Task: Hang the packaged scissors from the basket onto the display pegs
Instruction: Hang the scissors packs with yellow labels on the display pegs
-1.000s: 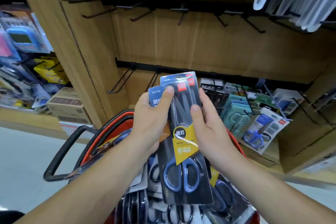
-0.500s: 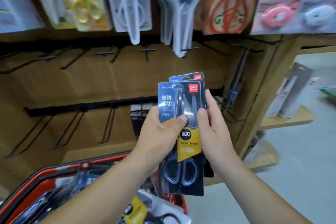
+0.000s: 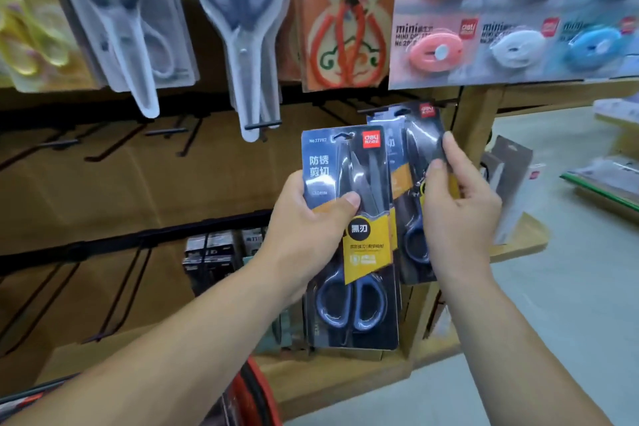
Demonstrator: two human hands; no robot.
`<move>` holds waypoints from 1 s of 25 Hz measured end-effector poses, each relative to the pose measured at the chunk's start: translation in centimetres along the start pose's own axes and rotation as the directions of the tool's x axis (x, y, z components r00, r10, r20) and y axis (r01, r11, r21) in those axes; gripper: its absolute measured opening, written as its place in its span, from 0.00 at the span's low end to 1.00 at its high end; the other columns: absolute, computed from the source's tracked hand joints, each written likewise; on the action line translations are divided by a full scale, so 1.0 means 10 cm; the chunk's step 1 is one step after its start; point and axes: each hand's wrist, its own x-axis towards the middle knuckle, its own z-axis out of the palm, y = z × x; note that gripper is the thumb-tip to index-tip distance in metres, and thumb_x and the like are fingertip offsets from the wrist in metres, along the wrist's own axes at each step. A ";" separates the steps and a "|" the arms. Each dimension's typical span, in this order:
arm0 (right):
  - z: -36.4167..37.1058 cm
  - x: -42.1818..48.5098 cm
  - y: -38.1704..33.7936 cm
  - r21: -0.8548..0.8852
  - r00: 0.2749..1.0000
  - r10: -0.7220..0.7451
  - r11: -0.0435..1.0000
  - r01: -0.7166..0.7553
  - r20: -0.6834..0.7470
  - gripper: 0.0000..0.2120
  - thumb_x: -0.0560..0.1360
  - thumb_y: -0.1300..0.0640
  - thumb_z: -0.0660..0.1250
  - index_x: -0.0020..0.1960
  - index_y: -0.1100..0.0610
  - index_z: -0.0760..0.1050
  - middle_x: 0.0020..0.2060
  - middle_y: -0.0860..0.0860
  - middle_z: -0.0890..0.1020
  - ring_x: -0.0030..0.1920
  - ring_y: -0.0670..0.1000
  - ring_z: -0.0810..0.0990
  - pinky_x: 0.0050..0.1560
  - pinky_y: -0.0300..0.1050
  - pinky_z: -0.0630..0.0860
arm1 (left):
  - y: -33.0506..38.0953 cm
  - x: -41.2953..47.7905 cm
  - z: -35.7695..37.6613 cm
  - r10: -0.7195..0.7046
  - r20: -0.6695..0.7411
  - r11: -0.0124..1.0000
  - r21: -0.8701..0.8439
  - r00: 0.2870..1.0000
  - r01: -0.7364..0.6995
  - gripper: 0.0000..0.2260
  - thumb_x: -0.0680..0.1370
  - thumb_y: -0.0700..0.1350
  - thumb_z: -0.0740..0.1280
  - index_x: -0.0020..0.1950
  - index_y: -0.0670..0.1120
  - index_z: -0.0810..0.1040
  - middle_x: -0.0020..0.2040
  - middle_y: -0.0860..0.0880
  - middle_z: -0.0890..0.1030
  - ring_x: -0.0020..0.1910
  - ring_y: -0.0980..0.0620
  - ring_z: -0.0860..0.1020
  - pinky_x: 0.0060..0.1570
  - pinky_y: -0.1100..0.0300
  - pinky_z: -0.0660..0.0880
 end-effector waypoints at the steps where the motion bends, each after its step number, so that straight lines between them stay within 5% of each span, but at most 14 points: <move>1: 0.01 0.05 0.04 0.002 1.000 -0.004 1.000 0.004 -0.031 0.16 0.82 0.48 0.66 0.66 0.31 0.78 0.53 0.35 0.83 0.57 0.38 0.80 0.60 0.39 0.75 | 0.00 0.04 0.05 0.015 0.016 1.000 -0.002 1.000 -0.015 0.14 0.82 0.40 0.72 0.65 0.51 0.75 0.50 0.57 0.88 0.47 0.60 0.87 0.40 0.70 0.80; 4: 0.02 0.09 0.22 -0.114 1.000 -0.001 0.993 -0.002 -0.028 0.18 0.81 0.43 0.68 0.70 0.35 0.77 0.47 0.34 0.78 0.51 0.34 0.76 0.50 0.29 0.67 | -0.07 0.12 0.15 0.038 0.021 0.999 -0.007 0.999 -0.038 0.15 0.82 0.39 0.71 0.66 0.52 0.76 0.51 0.56 0.88 0.48 0.59 0.87 0.39 0.71 0.79; 7: 0.00 0.10 0.38 -0.328 0.996 -0.086 0.941 0.087 0.017 0.33 0.74 0.37 0.74 0.77 0.37 0.70 0.51 0.37 0.72 0.50 0.34 0.68 0.45 0.32 0.65 | -0.16 0.17 0.19 0.025 0.013 1.000 -0.017 1.000 -0.025 0.16 0.82 0.39 0.71 0.67 0.52 0.76 0.53 0.54 0.88 0.49 0.55 0.88 0.41 0.67 0.81; 13: -0.06 0.15 0.44 -0.378 0.997 -0.026 0.925 0.051 0.071 0.51 0.65 0.35 0.80 0.82 0.37 0.58 0.58 0.41 0.66 0.54 0.34 0.64 0.52 0.42 0.68 | -0.23 0.21 0.21 0.023 0.019 1.000 0.004 1.000 -0.023 0.15 0.81 0.40 0.73 0.66 0.52 0.78 0.56 0.51 0.88 0.54 0.50 0.87 0.52 0.52 0.85; 20: 0.03 0.30 0.38 -0.572 0.980 -0.188 0.798 0.188 0.060 0.39 0.67 0.35 0.77 0.75 0.44 0.73 0.52 0.48 0.64 0.49 0.53 0.74 0.40 0.46 0.74 | -0.14 0.19 0.17 0.040 -0.001 0.999 0.025 0.999 -0.040 0.15 0.81 0.40 0.73 0.66 0.50 0.78 0.56 0.50 0.88 0.54 0.49 0.87 0.58 0.44 0.84; 25: 0.21 0.23 0.33 -0.737 0.984 -0.168 0.657 0.159 0.063 0.37 0.69 0.35 0.76 0.76 0.44 0.73 0.57 0.56 0.68 0.57 0.60 0.69 0.52 0.56 0.72 | -0.11 0.17 0.07 0.035 -0.012 0.999 0.038 0.999 -0.035 0.15 0.81 0.40 0.73 0.66 0.51 0.78 0.56 0.50 0.88 0.55 0.49 0.87 0.59 0.43 0.83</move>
